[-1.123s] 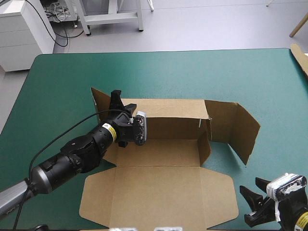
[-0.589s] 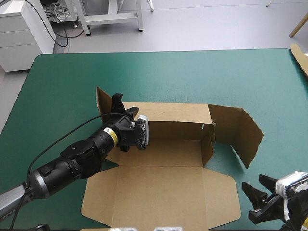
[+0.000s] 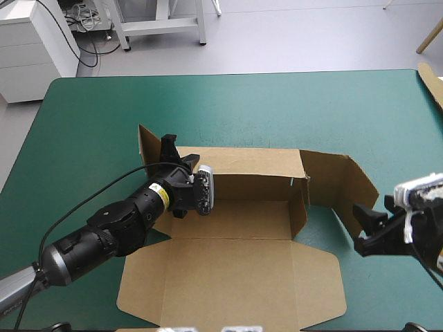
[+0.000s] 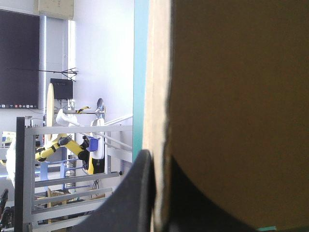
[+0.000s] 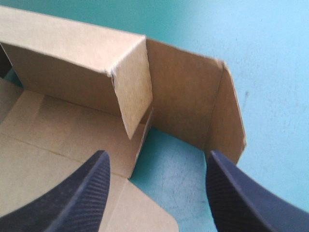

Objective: Fold the box

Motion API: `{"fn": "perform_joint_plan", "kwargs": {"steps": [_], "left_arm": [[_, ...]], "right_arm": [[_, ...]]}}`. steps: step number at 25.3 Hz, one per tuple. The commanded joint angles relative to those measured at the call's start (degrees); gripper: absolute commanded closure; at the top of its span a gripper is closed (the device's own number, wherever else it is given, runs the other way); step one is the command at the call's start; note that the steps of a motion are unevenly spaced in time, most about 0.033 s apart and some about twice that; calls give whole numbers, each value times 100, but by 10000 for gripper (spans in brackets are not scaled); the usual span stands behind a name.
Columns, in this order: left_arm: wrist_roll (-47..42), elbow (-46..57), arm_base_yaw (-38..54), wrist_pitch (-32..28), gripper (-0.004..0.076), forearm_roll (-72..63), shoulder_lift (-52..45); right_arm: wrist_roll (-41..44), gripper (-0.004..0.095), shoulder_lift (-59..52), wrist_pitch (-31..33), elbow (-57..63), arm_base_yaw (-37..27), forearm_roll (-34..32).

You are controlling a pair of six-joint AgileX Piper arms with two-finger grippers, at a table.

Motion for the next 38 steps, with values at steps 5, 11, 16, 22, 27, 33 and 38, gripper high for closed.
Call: {"fn": "perform_joint_plan", "kwargs": {"steps": [5,11,16,22,27,33,38], "left_arm": [[-123,-125,-40,-74,731,-55,-131],[-123,-125,-40,-74,731,-55,-131],[-123,-125,-40,-74,731,-55,-131],[-107,-125,-40,-70,731,-55,-131],[-128,-125,-40,-80,731,-55,-131],[-128,-125,-40,-80,731,-55,-131],[-128,-125,-40,-80,731,-55,-131]], "right_arm": [[-157,368,1354,-18,-1923,-14,-716],[-356,370,2309,709,-3118,-14,-1082],[-579,370,3007,703,-3833,-14,-1093],[-976,371,4020,712,-4646,-1071,-332],[-1880,370,4716,712,-4870,-2493,1747],[-2321,371,5393,712,-4870,-2936,2488],[-2541,371,6030,712,-4859,-2936,2680]]}}
